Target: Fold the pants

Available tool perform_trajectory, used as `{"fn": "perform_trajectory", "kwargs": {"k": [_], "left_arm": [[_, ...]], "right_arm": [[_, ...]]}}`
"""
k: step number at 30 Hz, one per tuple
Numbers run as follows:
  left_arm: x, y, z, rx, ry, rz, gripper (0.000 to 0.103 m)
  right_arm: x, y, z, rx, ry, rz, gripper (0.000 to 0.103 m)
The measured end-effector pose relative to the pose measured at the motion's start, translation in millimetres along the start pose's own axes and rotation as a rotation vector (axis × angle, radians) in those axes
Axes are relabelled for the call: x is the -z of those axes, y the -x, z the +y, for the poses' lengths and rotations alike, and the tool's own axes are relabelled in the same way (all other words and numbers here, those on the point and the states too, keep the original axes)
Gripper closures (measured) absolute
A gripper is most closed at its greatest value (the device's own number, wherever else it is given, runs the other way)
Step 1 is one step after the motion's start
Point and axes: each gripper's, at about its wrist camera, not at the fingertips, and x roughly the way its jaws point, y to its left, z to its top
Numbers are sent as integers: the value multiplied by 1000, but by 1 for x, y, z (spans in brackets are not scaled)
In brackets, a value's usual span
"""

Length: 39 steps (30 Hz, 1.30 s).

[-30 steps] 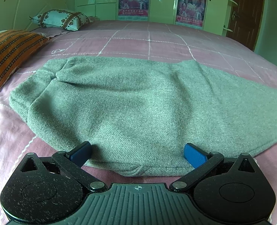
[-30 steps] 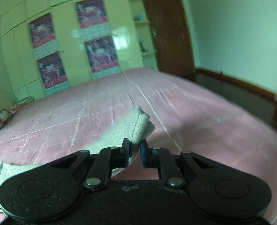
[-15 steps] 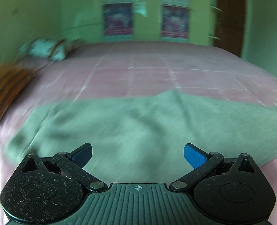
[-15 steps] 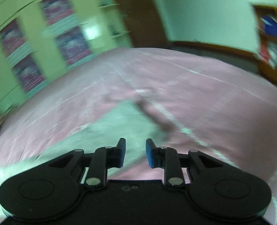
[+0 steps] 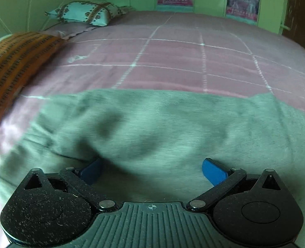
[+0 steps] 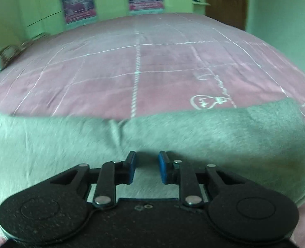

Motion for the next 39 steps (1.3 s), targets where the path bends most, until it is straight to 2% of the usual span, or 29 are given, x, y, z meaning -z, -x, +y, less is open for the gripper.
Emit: {"fn": "perform_trajectory", "kwargs": {"k": [1, 2, 4, 7, 9, 10, 12, 13, 14, 15, 16, 18, 19, 20, 22, 24, 25, 26, 27, 28, 29, 31, 32, 34, 36, 37, 38, 39], "left_arm": [[-5, 11, -2, 40, 24, -36, 0], [-11, 20, -10, 102, 34, -77, 0], [-26, 23, -42, 194, -4, -104, 0], [-42, 3, -109, 317, -87, -66, 0], [-42, -20, -147, 364, -133, -39, 0], [-36, -27, -163, 360, -149, -33, 0], [-31, -41, -183, 269, -233, -72, 0], [-32, -54, -181, 229, -212, -63, 0], [-39, -64, -173, 239, -151, -38, 0], [-44, -68, -170, 235, -136, -28, 0], [-48, -69, -170, 215, -157, -26, 0], [-55, -62, -169, 190, -179, -13, 0], [-56, -52, -165, 158, -182, -41, 0], [-55, -42, -165, 147, -189, -85, 0], [-49, -31, -170, 197, -209, -87, 0], [-37, -31, -184, 204, -278, -54, 0], [-29, -36, -189, 190, -306, -32, 0], [-24, -36, -182, 200, -280, -44, 0], [-25, -34, -175, 204, -241, -31, 0], [-26, -28, -171, 179, -212, -26, 0], [-26, -21, -165, 155, -202, -49, 0], [-20, -2, -147, 136, -188, -96, 0], [-14, 5, -136, 128, -183, -113, 0], [-9, 0, -115, 84, -198, -102, 0], [-1, -6, -89, 46, -173, -43, 0], [4, -3, -75, 53, -132, -39, 0], [7, 4, -62, 52, -105, -43, 0], [11, 8, -53, 32, -92, -54, 0]], "right_arm": [[1, 12, -2, -21, -7, -47, 79], [1, 23, -1, -53, -3, -90, 79], [3, 34, 1, -95, 4, -124, 77], [5, 35, -6, -78, -52, -141, 75], [9, 32, -16, -57, -94, -140, 75], [9, 32, -22, -40, -110, -134, 74], [9, 31, -32, -26, -120, -124, 73], [8, 28, -35, -19, -109, -119, 74], [6, 21, -39, 1, -97, -104, 72], [4, 5, -44, 41, -84, -61, 70], [4, -3, -49, 42, -72, -29, 70], [0, -3, -51, 34, -61, -34, 71], [-3, 2, -51, 25, -62, -52, 71], [-5, 8, -51, 3, -71, -90, 71], [-5, 6, -46, -43, -48, -120, 68], [-5, -14, -31, -94, 20, -39, 68], [-3, -25, -22, -63, 71, -10, 66], [-2, -29, -19, -36, 94, -23, 66], [-6, -29, -23, -40, 60, -12, 67], [-11, -24, -29, -40, 19, 1, 70], [-15, -14, -34, -28, -1, -18, 68], [-13, 17, -51, -36, 8, -133, 64], [-10, 26, -62, -16, 10, -149, 63], [-2, 24, -95, 50, 23, -111, 63], [7, 5, -137, 175, -30, -8, 64], [10, 9, -159, 96, -105, -24, 68], [9, 18, -172, 55, -181, -26, 70], [9, 31, -179, 41, -239, -46, 66]]}}
